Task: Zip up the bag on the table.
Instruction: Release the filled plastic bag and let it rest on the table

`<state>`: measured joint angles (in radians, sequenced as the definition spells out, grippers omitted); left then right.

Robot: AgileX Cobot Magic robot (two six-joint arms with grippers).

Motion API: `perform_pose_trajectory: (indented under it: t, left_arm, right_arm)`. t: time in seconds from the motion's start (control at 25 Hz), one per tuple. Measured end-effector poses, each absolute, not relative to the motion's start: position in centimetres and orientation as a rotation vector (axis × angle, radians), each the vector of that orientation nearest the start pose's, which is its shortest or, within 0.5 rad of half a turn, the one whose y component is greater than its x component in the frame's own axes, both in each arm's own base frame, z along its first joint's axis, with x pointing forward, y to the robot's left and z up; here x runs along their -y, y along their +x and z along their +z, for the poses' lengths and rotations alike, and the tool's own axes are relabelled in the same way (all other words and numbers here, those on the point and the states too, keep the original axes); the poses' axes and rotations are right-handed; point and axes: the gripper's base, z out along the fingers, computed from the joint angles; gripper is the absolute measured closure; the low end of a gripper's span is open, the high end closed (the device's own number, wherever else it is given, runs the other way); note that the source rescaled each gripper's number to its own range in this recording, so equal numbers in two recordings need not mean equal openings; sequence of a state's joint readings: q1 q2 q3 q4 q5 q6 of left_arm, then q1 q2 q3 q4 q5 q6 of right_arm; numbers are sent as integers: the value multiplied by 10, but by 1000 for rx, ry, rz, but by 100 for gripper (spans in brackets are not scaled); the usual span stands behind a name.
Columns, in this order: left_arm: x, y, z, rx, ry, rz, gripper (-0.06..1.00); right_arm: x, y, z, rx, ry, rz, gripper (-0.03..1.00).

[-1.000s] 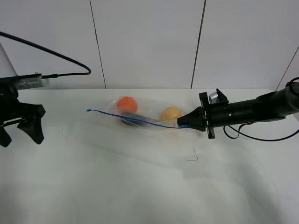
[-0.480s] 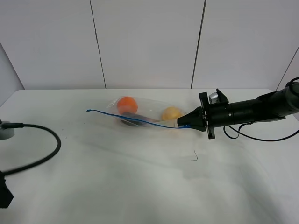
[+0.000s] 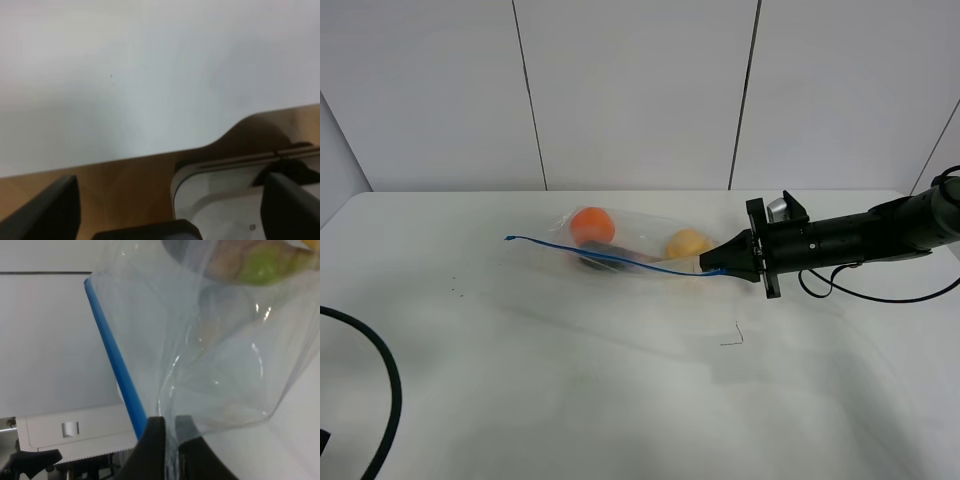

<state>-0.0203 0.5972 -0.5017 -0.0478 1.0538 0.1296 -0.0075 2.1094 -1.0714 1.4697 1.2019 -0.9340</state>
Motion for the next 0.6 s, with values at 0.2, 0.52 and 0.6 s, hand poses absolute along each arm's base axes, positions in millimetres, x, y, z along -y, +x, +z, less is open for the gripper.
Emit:
perform_pose_trajectory:
  t: [0.2, 0.52, 0.6]
  left_arm:
    - [5, 77, 258, -2573, 179, -22, -6]
    - [3, 55, 269, -2418, 131, 5, -6]
    - [3, 47, 271, -2366, 129, 9, -6]
  right_arm:
    - [-82, 354, 123, -2496, 151, 1730, 97]
    - [-82, 354, 122, -2498, 150, 1728, 97]
    - [-82, 354, 122, -2498, 150, 1728, 97]
